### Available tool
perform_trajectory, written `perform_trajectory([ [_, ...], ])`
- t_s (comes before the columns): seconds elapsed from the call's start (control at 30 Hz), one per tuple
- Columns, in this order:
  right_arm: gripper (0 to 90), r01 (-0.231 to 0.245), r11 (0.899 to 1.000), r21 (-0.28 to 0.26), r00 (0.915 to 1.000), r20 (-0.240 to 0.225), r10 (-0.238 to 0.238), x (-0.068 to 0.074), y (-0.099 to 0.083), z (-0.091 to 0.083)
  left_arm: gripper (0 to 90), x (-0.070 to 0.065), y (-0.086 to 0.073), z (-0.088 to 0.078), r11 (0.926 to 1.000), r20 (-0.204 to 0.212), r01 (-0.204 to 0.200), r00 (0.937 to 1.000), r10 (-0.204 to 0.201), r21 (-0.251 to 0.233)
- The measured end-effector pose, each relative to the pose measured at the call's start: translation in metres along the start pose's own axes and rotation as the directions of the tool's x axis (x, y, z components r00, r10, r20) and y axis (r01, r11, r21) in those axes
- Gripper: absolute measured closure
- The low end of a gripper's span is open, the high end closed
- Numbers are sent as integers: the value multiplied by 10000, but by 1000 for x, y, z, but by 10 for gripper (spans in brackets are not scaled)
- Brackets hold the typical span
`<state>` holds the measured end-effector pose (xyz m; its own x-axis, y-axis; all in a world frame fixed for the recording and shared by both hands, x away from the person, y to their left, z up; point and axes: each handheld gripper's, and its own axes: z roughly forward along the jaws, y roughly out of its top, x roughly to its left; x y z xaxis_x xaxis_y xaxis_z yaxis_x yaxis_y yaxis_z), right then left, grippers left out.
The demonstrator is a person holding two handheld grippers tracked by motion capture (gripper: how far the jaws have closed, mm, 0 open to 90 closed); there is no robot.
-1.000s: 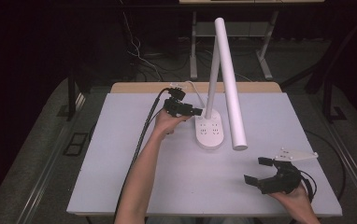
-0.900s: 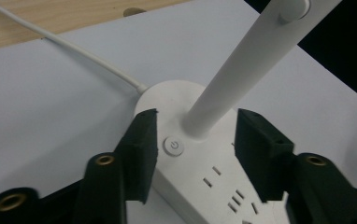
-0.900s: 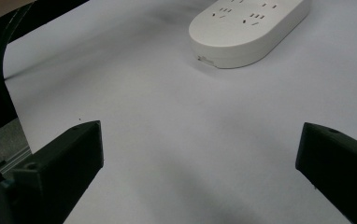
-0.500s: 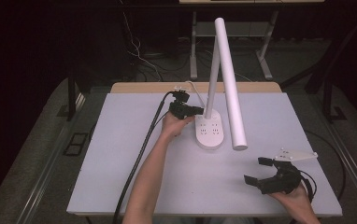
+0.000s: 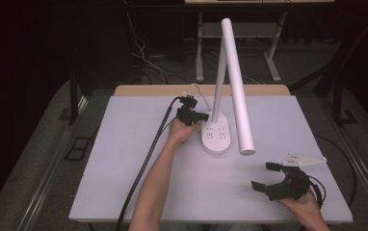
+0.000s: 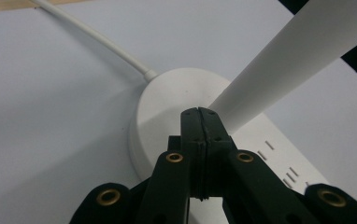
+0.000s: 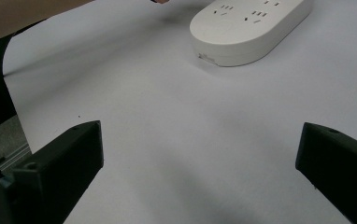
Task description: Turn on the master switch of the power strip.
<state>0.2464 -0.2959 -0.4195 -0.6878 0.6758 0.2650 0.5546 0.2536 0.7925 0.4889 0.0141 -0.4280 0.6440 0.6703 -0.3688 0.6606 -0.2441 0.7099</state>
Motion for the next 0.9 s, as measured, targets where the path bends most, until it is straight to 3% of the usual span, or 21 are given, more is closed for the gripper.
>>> perform_trajectory([
  [0.13,3,5,10000,2,10000,3,-5,0,0,0,890,-2,0,1,9995,-235,-207,9995,213,249],
  [0.2,3,5,10000,7,10000,6,-5,0,0,0,893,-2,0,0,9964,-403,-709,9965,728,458],
  [0.33,3,-17,10000,51,10000,12,17,1,0,1,899,-3,0,1,9971,-239,-609,9978,620,451],
  [0.6,3,27,10000,-5,10000,55,-27,2,-1,0,900,-6,1,3,9936,-488,-903,9944,936,674],
  [0.7,3,22,10000,14,10000,54,-22,3,-1,0,900,-1,0,4,9977,-218,-380,9990,393,569],
  [0.77,4,98,10000,-9,9999,69,-98,3,-1,0,900,-1,-1,4,9985,-198,-273,9994,282,470],
  [0.9,4,55,10000,-44,9999,101,-55,3,-1,-1,900,-6,-1,4,9947,-547,-791,9951,828,660],
])
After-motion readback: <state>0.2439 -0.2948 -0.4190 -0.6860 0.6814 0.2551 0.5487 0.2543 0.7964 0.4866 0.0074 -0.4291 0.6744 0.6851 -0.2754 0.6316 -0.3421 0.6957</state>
